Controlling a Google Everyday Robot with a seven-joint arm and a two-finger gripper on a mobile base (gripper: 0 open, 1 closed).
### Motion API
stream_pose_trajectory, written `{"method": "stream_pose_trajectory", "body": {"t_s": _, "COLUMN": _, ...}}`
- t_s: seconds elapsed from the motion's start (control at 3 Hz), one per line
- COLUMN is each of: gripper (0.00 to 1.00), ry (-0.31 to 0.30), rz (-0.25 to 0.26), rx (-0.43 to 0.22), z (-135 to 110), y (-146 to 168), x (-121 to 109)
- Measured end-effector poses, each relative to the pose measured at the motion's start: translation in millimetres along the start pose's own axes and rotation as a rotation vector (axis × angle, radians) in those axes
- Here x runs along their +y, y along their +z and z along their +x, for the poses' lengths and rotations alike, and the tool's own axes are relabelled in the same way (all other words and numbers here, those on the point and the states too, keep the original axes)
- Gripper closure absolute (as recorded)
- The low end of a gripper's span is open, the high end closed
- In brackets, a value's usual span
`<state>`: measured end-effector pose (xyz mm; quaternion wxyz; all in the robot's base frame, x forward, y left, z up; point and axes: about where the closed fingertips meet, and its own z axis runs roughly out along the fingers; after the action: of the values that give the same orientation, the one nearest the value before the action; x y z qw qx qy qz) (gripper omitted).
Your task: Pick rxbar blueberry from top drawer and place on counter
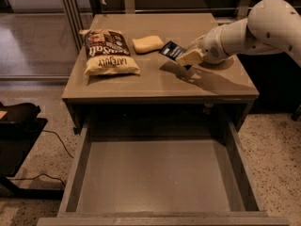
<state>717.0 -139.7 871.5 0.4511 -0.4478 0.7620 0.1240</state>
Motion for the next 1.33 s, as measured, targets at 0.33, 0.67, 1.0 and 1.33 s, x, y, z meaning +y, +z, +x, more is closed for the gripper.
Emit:
{"method": "stream_pose_trajectory", "body": {"t_s": 0.33, "gripper": 1.00, "ry": 0.020, "rz": -0.025, "rx": 0.018, "z": 0.9, "y": 24.3, "x": 1.8}}
{"method": "stream_pose_trajectory", "body": {"t_s": 0.67, "gripper": 0.81, "ry": 0.021, "rz": -0.026, "rx": 0.018, "z": 0.5, "y": 25.5, "x": 2.4}}
{"method": "stream_pose_trajectory", "body": {"t_s": 1.0, "gripper": 0.59, "ry": 0.021, "rz": -0.026, "rx": 0.018, "z": 0.4, "y": 25.7, "x": 2.5}}
{"method": "stream_pose_trajectory", "body": {"t_s": 1.33, "gripper": 0.35, "ry": 0.021, "rz": -0.027, "rx": 0.018, "z": 0.4, "y": 25.7, "x": 2.5}}
